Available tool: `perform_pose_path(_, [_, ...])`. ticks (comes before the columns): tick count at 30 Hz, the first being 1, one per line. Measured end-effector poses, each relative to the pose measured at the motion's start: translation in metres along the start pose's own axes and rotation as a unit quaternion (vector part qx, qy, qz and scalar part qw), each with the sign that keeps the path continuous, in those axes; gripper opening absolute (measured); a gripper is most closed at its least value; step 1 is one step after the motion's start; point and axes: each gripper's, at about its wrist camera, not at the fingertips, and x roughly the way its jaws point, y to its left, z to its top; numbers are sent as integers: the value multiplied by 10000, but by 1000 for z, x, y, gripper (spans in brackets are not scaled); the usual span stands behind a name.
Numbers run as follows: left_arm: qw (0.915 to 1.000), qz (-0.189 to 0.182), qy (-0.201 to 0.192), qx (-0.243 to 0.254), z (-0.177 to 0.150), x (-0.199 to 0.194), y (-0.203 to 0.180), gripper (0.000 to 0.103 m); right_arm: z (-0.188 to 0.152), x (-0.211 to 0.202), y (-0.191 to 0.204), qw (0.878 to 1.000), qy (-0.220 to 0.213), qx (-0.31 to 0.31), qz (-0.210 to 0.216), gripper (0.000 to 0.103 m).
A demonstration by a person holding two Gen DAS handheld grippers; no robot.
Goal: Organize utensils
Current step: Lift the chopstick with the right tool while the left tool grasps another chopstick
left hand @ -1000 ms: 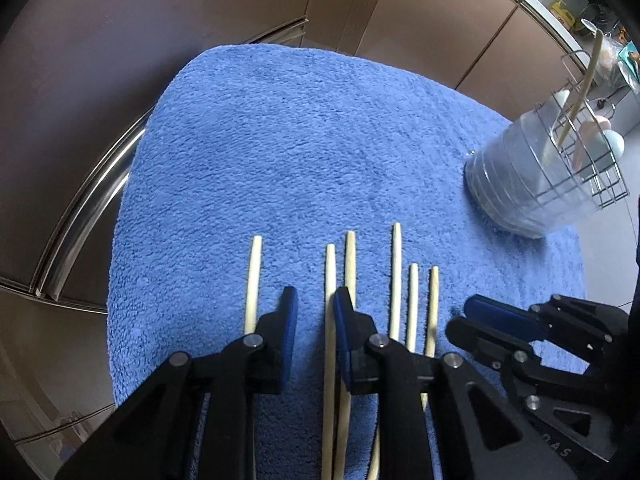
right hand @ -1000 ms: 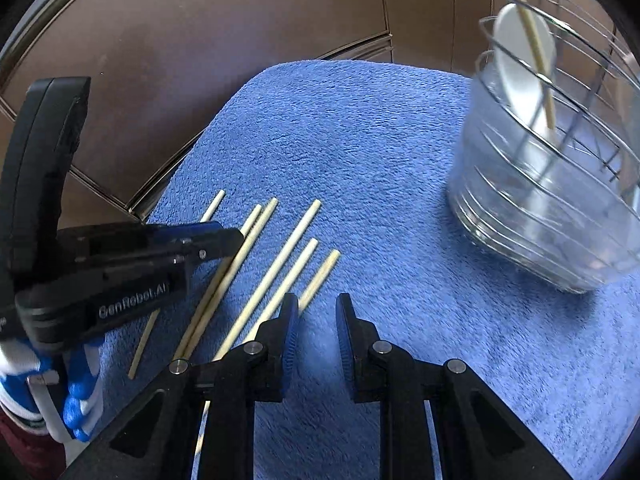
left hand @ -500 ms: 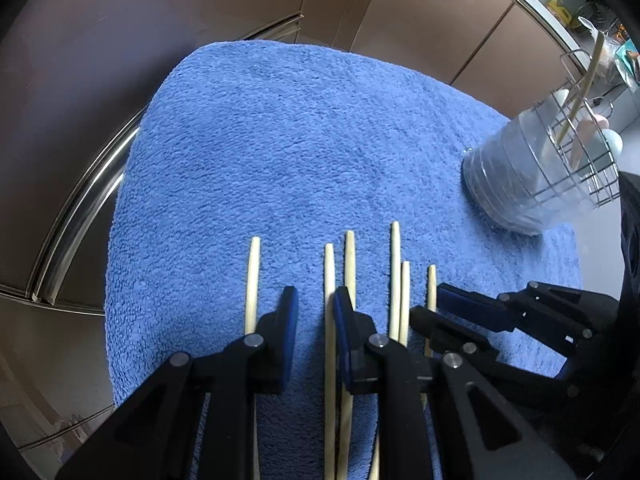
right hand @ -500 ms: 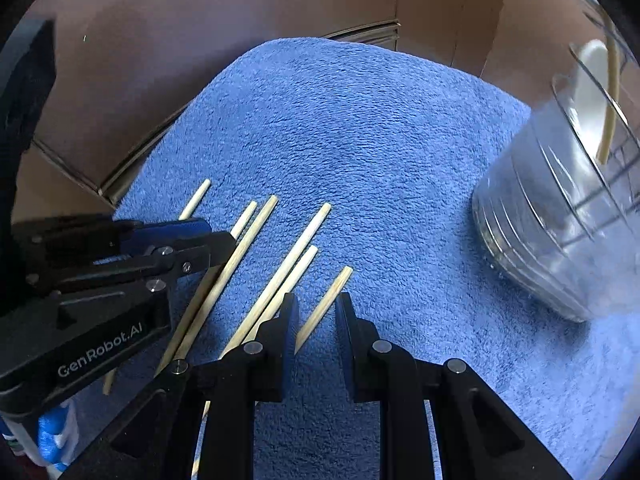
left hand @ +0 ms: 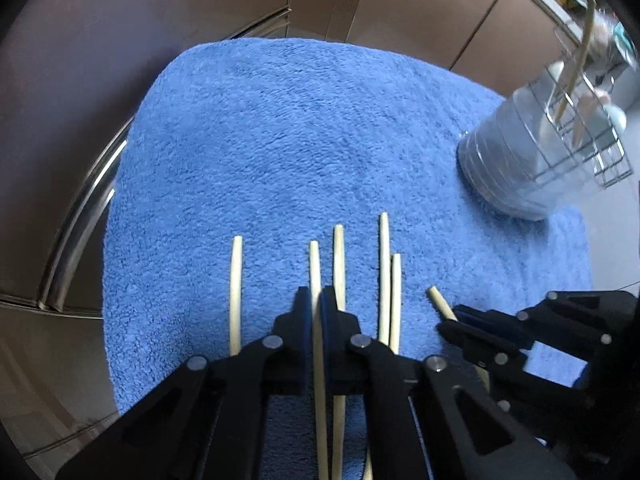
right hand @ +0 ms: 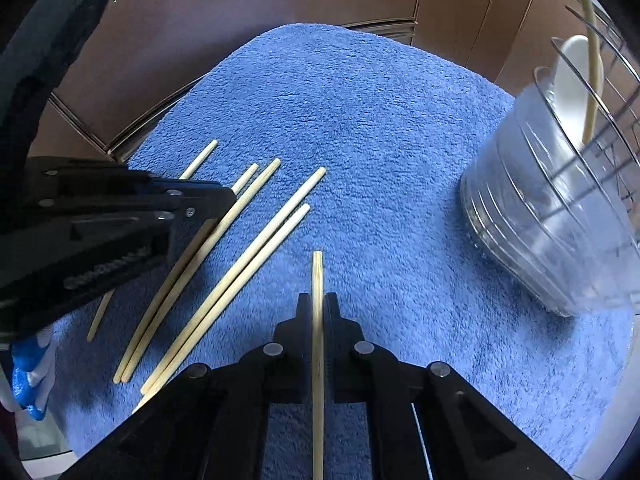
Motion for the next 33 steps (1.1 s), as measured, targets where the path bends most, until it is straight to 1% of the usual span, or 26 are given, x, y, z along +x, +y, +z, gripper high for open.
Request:
perform_pose_path(4, [9999, 5, -68, -147, -2, -2, 3, 4, -12, -18, 0, 9996, -182, -37, 221, 6])
perform_pose_path(6, [9996, 74, -231, -161, -6, -7, 3, 4, -21, -33, 1, 9989, -347, -87, 317, 6])
perform_pose_path(8, [9990, 119, -388, -197, -9, -16, 5, 4, -37, -54, -1, 9977, -538, -144, 394, 6])
perform_pose_path(11, [9967, 141, -726, -324, -17, -41, 13, 4, -57, -83, -6, 9944, -916, -160, 512, 6])
perform_pose_path(14, [9930, 71, -1084, -458, -29, -72, 21, 4, -74, -114, -12, 9878, -1441, -135, 577, 6])
perform_pose_path(16, [9881, -48, -1425, -570, -36, -97, 22, 4, -84, -138, -21, 9809, -1844, -86, 616, 6])
perform_pose_path(19, [9781, -252, -1945, -697, -44, -137, 21, 3, -96, -174, -31, 9682, -2422, 36, 620, 6])
perform_pose_path(20, [9739, -334, -2127, -712, -46, -150, 19, 3, -100, -187, -36, 9630, -2626, 71, 603, 6])
perform_pose_path(21, [9692, -412, -2319, -721, -48, -165, 13, 3, -104, -205, -41, 9552, -2900, 114, 582, 6])
perform_pose_path(25, [9531, -694, -2878, -627, -44, -207, -15, 2, -111, -250, -59, 9312, -3602, 203, 512, 6])
perform_pose_path(30, [9378, -1062, -3264, -525, -35, -242, -39, 0, -117, -291, -75, 9068, -4182, 240, 476, 6])
perform_pose_path(31, [9349, -1138, -3328, -486, -32, -249, -43, 0, -113, -290, -78, 9037, -4248, 252, 472, 6])
perform_pose_path(33, [9309, -1229, -3416, -411, -26, -259, -48, 0, -111, -303, -84, 8960, -4408, 259, 466, 6])
